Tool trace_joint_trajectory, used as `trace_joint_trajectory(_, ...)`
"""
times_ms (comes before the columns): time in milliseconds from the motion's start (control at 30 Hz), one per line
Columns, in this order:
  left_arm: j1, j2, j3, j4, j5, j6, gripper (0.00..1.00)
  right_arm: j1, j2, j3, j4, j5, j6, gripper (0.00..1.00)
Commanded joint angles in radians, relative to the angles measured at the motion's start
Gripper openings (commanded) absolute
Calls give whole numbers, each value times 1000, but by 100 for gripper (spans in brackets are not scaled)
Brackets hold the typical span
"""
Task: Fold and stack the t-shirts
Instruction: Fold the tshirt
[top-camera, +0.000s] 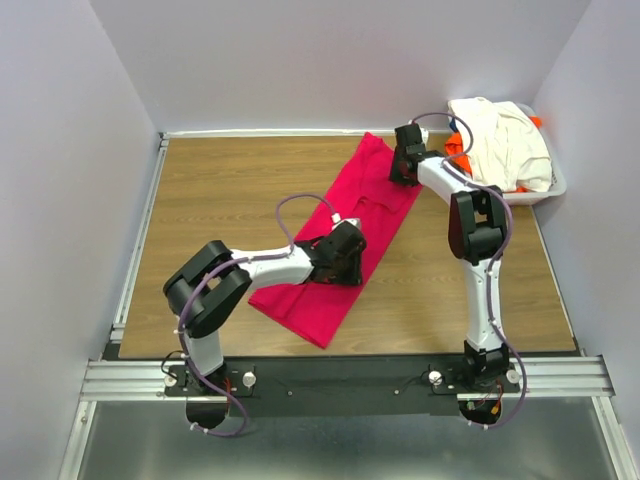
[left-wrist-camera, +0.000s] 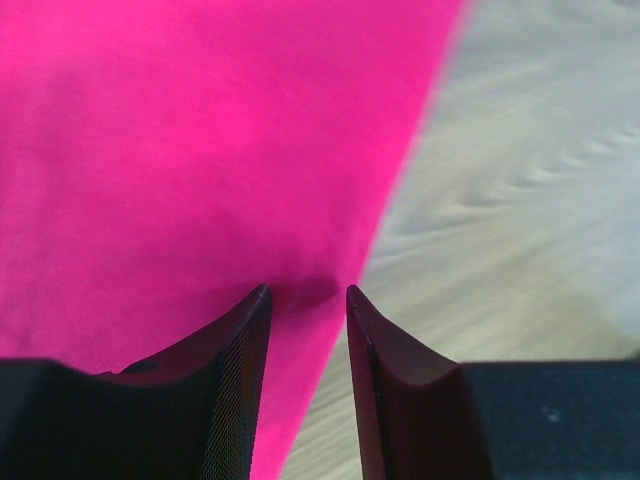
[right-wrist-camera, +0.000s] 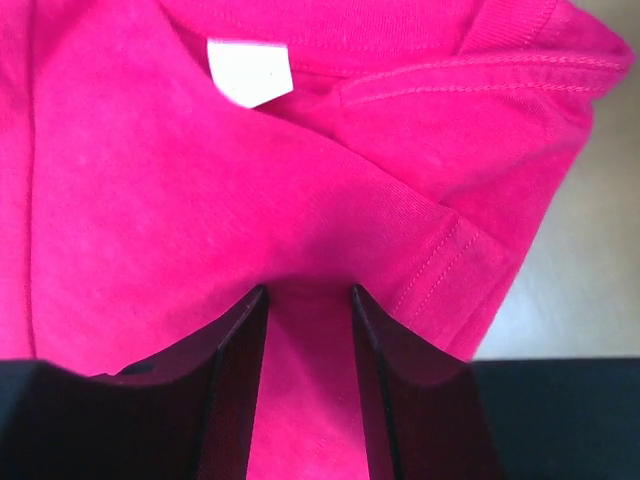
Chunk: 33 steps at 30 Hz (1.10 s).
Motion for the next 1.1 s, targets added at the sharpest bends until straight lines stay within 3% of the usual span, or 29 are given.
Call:
trace_joint_trajectory(0, -13, 45, 92, 8, 81, 60, 45, -6, 151, 120, -37, -58, -86, 49)
trace_joint_trajectory(167, 14, 11, 198, -6, 50, 134, 54, 8, 223, 275, -45, -193, -137, 63)
trace_joint_trajectory(300, 85, -53, 198, -42, -28, 166, 58, 23, 178, 272, -49, -144, -152, 79)
trace_joint_trajectory(367, 121, -85, 176, -97, -99, 180, 57, 22, 93, 243, -51, -85, -137, 81)
trace_joint_trajectory(467, 137, -119, 123, -125, -183, 183, 55, 22, 20, 200, -54, -31, -103, 81)
trace_joint_trajectory(667, 137, -125, 14, -125, -208, 160, 47, 22, -91, 49, -52, -6, -10, 80)
trace_joint_trajectory(900, 123, -107, -48, -119, -218, 157, 40, 20, -7, 19, -52, -5, 3, 55)
trace_joint_trajectory(1067, 80, -62, -65, -122, -203, 139, 38, 22, 68, 50, -54, -18, 0, 49)
